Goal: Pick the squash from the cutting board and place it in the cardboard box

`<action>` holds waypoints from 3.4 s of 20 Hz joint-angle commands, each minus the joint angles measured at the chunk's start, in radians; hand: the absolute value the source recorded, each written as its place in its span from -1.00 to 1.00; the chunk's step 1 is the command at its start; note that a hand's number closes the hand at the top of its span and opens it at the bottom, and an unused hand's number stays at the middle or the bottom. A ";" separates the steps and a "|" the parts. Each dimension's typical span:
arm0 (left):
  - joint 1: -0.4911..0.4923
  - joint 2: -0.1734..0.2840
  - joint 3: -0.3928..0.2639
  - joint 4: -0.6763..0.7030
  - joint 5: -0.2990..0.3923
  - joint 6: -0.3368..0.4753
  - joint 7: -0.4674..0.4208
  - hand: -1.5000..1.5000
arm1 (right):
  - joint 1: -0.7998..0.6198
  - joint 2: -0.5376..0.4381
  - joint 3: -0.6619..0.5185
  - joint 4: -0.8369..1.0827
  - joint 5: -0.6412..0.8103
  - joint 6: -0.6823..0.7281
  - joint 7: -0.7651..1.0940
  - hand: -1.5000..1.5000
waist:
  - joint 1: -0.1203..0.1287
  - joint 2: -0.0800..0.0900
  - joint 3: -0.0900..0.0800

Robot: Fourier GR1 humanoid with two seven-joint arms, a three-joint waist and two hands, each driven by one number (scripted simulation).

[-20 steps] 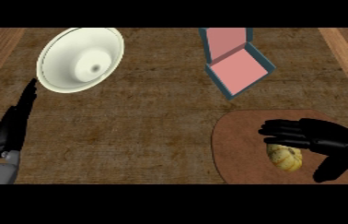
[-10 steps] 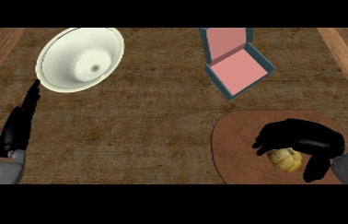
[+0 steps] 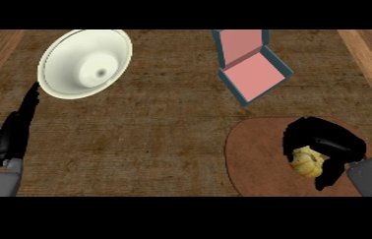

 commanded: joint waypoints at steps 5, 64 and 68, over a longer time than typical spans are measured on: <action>0.013 0.001 0.015 -0.001 -0.004 0.017 0.004 0.00 | -0.004 -0.099 -0.308 0.276 -0.016 -0.124 0.490 1.00 | -0.035 0.009 0.006; -0.041 -0.061 0.052 -0.036 -0.083 -0.100 0.002 0.00 | -0.986 0.370 -0.593 1.041 -0.011 -0.376 0.880 -1.00 | 0.094 0.038 0.012; -0.070 -0.085 0.054 0.022 -0.091 -0.084 -0.023 0.00 | -0.981 0.381 -0.627 1.012 -0.035 -0.462 0.774 -1.00 | 0.078 0.040 0.011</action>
